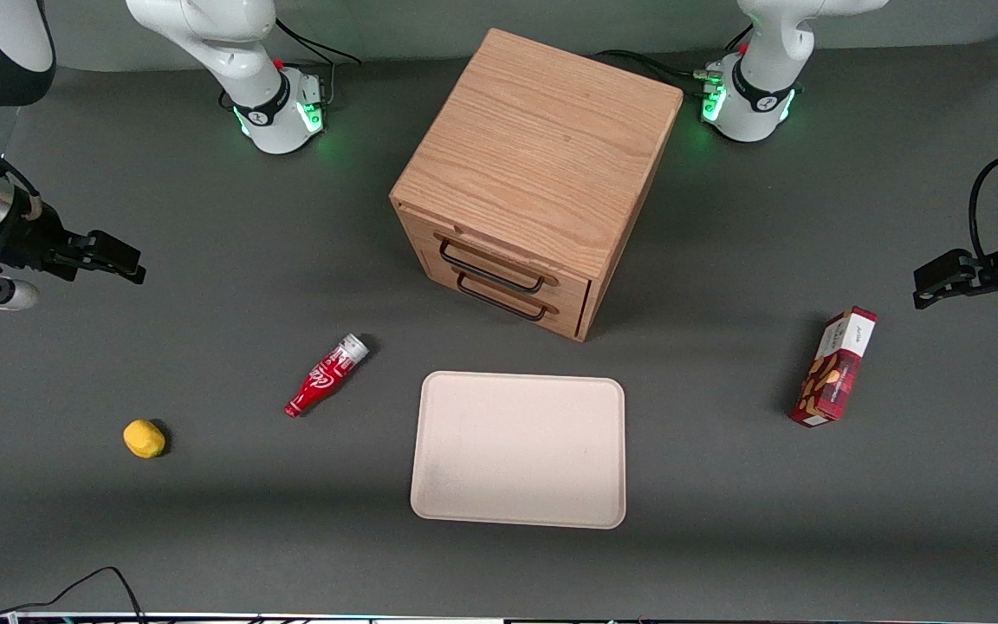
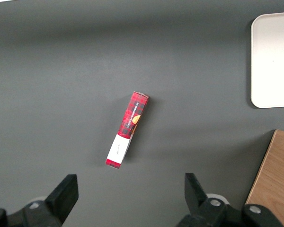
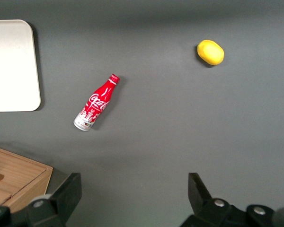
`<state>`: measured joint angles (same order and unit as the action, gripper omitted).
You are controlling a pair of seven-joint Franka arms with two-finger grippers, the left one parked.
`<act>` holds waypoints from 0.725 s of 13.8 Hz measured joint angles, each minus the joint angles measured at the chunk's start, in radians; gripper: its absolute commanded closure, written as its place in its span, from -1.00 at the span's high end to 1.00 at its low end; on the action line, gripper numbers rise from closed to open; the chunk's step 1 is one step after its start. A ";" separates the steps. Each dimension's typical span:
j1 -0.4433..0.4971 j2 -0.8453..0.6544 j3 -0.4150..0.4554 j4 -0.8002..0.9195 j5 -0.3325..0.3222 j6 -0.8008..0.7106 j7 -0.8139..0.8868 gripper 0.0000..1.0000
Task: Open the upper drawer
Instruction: 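Move the right gripper to the upper drawer's black handle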
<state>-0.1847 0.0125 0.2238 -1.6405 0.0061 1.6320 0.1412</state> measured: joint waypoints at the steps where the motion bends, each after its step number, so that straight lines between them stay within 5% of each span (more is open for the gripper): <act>1: -0.003 -0.001 -0.003 0.000 0.000 0.000 0.000 1.00; 6: 0.004 0.008 0.026 0.016 0.001 0.002 -0.004 1.00; 10: 0.079 0.128 0.251 0.119 0.001 0.013 -0.004 1.00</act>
<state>-0.1056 0.1406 0.4751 -1.5214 0.0071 1.6450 0.1369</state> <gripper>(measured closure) 0.000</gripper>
